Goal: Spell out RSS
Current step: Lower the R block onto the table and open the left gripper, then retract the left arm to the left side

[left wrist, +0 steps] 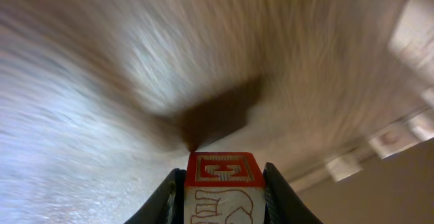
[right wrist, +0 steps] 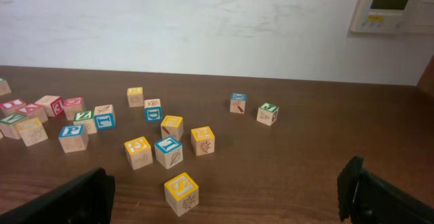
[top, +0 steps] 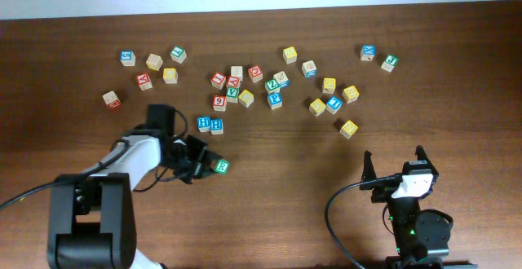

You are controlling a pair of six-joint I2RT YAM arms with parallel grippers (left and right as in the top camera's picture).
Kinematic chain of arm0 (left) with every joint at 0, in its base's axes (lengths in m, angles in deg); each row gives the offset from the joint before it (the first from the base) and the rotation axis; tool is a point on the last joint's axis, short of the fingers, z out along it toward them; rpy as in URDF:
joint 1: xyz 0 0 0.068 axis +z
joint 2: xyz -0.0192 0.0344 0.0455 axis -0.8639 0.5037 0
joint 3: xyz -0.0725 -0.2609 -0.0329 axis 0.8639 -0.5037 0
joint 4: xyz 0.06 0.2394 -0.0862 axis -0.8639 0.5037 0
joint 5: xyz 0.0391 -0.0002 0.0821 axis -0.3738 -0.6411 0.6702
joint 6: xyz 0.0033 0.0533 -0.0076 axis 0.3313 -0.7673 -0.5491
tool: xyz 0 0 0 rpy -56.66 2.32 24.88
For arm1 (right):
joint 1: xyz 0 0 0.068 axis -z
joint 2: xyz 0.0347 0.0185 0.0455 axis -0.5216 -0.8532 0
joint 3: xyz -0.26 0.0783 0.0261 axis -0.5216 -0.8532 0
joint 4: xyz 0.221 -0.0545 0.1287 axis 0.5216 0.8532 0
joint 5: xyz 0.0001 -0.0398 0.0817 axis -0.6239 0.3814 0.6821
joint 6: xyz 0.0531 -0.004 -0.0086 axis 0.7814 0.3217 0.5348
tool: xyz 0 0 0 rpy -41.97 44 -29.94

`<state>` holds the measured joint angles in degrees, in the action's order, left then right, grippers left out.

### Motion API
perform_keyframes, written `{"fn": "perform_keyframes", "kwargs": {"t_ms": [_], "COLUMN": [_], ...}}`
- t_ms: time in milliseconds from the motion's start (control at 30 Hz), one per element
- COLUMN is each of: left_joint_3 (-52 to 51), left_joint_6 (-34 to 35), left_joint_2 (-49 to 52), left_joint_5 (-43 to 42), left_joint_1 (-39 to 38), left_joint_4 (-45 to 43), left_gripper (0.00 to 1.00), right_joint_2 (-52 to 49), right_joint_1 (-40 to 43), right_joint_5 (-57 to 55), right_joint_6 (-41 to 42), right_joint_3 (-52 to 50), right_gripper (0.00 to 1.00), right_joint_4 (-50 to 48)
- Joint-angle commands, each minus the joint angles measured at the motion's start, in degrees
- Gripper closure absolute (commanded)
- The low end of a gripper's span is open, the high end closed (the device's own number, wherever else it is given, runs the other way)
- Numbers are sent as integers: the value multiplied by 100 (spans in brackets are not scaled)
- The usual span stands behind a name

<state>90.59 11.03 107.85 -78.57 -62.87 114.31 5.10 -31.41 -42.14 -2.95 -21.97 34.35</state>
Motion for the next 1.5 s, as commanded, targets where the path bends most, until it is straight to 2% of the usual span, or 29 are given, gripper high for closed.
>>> {"fn": "perform_keyframes", "kwargs": {"t_ms": [0,233,500,667,733,833,900,1033,1200,1333,1400,1433,1467], "left_joint_3": [-66,-72,-157,-170,-170,-170,-164,199,988,1705,2155,2356,2481], "left_joint_6": [302,1309,1351,1410,1403,1362,922,-76,-964,-1661,-2059,-2446,-2614], "left_joint_2": [-11,-11,-11,-11,-11,-11,-13,-48,-507,-1373,-1888,-2146,-2299], "left_joint_5": [-144,-146,-162,57,44,50,46,149,1169,2312,3115,3547,3858], "left_joint_1": [334,564,564,752,881,881,922,1147,1226,1226,1228,1228,1228], "left_joint_4": [-74,-262,-262,-264,-262,-348,-787,-765,780,1751,2039,2035,2033], "left_gripper": [75,75,74,70,54,39,23,10,9,10,11,17,16], "right_joint_2": [39,39,39,39,39,39,39,39,39,39,39,39,39], "right_joint_1": [37,37,37,37,37,37,37,37,37,37,37,37,37], "right_joint_5": [-26,-28,-28,-28,-26,-28,-28,-28,-28,-28,-28,-28,-28], "right_joint_6": [22,22,22,22,22,22,22,22,22,22,22,22,22], "right_joint_3": [-31,-31,-31,-31,-31,-31,-31,-31,-31,-31,-31,-31,-31], "right_gripper": [2,2,2,2,2,2,2,2,2,2,2,2,2], "right_joint_4": [28,28,28,28,28,28,28,28,28,28,28,28,28]}}
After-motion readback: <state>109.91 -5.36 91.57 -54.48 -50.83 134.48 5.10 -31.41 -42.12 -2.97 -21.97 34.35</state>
